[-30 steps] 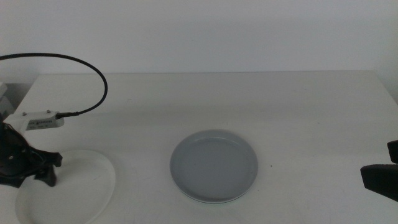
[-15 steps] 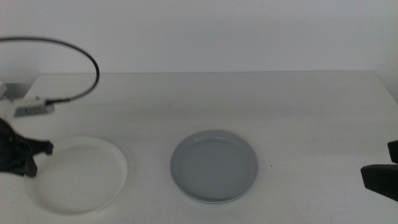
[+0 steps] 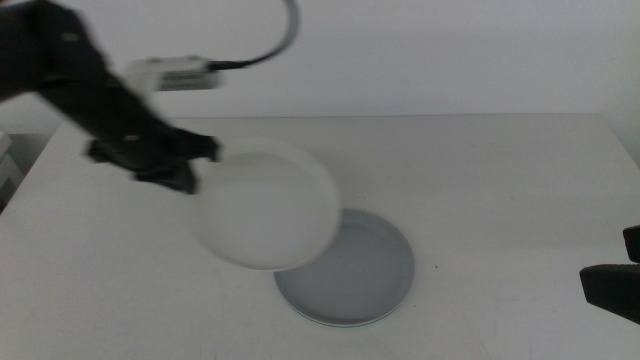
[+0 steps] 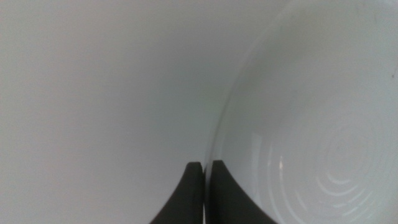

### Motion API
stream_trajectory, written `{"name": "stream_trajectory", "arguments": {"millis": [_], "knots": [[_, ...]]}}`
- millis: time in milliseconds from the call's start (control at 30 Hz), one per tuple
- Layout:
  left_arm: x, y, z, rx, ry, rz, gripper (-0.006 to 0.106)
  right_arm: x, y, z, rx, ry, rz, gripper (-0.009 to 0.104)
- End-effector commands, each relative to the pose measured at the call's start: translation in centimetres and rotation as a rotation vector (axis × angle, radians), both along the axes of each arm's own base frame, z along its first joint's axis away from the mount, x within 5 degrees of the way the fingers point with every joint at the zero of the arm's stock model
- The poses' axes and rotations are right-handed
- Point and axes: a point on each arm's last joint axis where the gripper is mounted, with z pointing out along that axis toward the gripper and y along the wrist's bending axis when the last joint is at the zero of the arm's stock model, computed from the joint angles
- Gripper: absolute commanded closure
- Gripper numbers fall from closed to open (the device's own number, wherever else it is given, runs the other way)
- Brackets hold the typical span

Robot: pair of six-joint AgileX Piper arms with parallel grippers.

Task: Stack the three bowls on top of each other.

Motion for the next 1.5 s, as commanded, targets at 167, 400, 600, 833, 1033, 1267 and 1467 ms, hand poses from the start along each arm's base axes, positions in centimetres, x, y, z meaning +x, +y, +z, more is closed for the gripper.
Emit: {"name": "stream_trajectory", "arguments": {"millis": [167,400,600,833,1033,1267,1467], "knots": [[1.4,-8.0,-0.2,-0.072,-0.022,-0.116,0.100,0.2,0.0,1.1,0.044,-0.061,-0.021,0.046],[2.0,-10.7,-3.3,-0.096,0.031,-0.134,0.100,0.2,0.0,1.1,0.043,-0.060,-0.021,0.046],[2.2,-10.9,-4.0,-0.088,0.043,-0.143,0.068,0.2,0.0,1.1,0.043,-0.060,-0.021,0.046],[1.6,-10.4,-1.6,-0.060,0.034,-0.195,-0.004,0.2,0.0,1.1,0.043,-0.060,-0.021,0.046],[0.7,-8.3,3.4,0.099,-0.055,-0.174,-0.004,0.2,0.0,1.1,0.043,-0.060,-0.021,0.046],[-0.8,-5.1,8.3,0.284,-0.256,-0.075,-0.004,0.2,0.0,1.1,0.043,-0.060,-0.021,0.046],[-1.3,-2.5,10.3,0.283,-0.303,-0.011,-0.004,0.2,0.0,1.1,0.043,-0.060,-0.021,0.046]]}}
